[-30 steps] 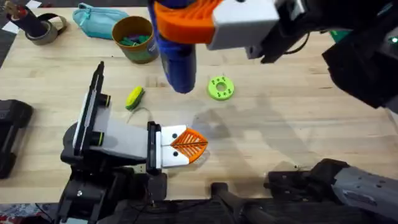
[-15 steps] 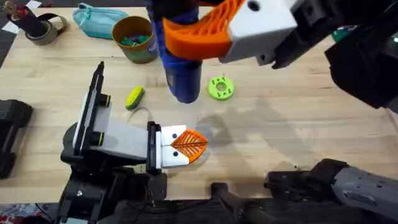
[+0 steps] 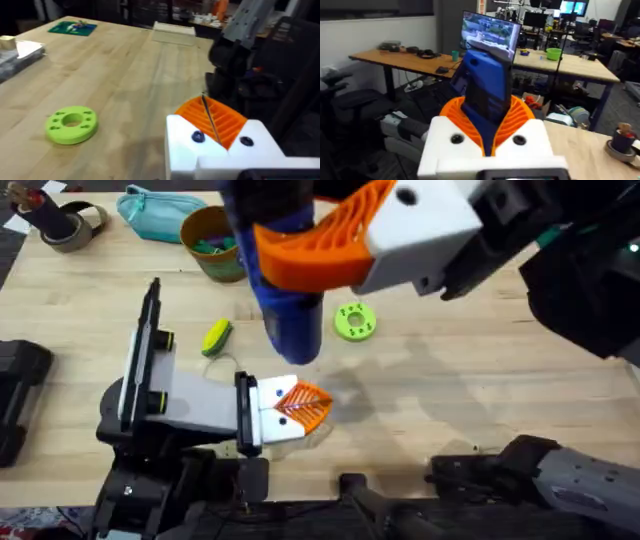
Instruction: Pick up the gripper from the table and insert it into the empty holder that is missing its gripper. Then pick up a screw, insert it into the mounting hole, and use the screwdriver to tighten it. Finally, clean up the table by picking up the vegetable and placing it into the bucket.
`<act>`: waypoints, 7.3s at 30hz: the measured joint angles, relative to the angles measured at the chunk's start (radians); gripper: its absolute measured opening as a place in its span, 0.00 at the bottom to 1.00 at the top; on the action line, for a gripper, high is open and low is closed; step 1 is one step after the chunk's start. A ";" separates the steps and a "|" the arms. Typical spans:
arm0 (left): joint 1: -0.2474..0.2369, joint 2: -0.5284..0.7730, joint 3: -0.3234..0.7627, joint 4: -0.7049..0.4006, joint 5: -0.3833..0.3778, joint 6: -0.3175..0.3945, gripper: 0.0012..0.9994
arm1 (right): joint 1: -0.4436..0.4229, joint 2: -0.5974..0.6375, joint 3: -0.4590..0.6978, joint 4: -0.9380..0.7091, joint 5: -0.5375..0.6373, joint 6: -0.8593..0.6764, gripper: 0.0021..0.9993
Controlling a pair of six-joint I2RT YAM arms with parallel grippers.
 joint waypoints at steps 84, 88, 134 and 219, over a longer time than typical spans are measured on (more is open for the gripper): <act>0.000 0.000 0.000 0.051 -0.285 0.018 0.01 | 0.085 0.156 -0.079 0.332 0.011 0.007 0.05; 0.000 0.000 0.000 0.051 -0.285 0.017 0.01 | 0.098 0.175 -0.079 0.334 0.017 -0.008 0.05; 0.000 0.000 0.000 0.051 -0.285 0.017 0.01 | 0.077 0.224 -0.111 0.330 0.028 -0.050 0.05; 0.000 0.000 0.000 0.051 -0.285 0.015 0.01 | 0.082 0.239 -0.129 0.333 0.055 -0.078 0.05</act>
